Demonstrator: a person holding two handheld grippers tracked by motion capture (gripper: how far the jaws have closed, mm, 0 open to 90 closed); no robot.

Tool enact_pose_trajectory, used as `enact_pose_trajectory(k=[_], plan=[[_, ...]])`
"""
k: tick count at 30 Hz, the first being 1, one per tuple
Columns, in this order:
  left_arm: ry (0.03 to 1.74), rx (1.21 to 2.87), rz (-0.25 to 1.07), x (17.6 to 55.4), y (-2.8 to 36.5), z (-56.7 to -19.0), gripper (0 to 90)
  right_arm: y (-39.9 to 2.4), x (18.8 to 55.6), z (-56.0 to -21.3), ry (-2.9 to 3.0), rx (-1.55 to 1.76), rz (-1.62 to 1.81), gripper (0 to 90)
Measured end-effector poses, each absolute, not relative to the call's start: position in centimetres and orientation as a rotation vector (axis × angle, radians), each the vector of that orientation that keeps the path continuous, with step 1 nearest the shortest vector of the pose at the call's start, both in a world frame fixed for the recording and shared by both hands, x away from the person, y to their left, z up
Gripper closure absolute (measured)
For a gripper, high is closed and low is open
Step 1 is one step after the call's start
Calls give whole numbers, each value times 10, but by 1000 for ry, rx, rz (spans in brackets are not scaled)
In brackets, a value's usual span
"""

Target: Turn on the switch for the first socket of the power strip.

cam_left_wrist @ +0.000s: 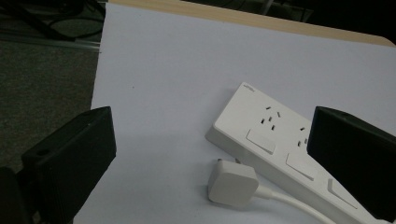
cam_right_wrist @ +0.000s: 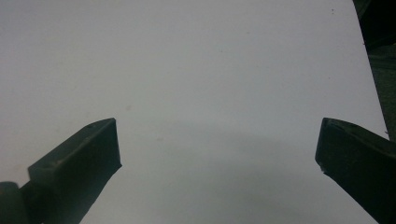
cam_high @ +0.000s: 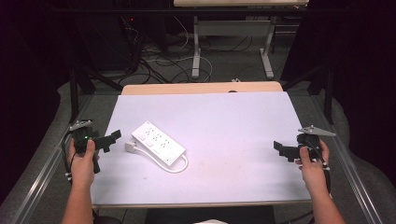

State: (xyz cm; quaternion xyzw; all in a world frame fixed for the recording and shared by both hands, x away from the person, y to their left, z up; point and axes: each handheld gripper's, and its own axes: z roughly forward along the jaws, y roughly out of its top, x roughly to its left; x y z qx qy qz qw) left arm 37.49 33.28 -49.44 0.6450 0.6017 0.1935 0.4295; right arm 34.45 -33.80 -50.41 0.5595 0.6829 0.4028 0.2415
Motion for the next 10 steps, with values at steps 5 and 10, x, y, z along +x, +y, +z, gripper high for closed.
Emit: enact_pose_trajectory(k=[5,10], plan=[[1501,1611,487,374,334,-494,12,-339,345,-504,1881,1522,1102,0],[1505,1598,493,374,334,-495,13,-338,345,-504,1886,1528,1099,0]])
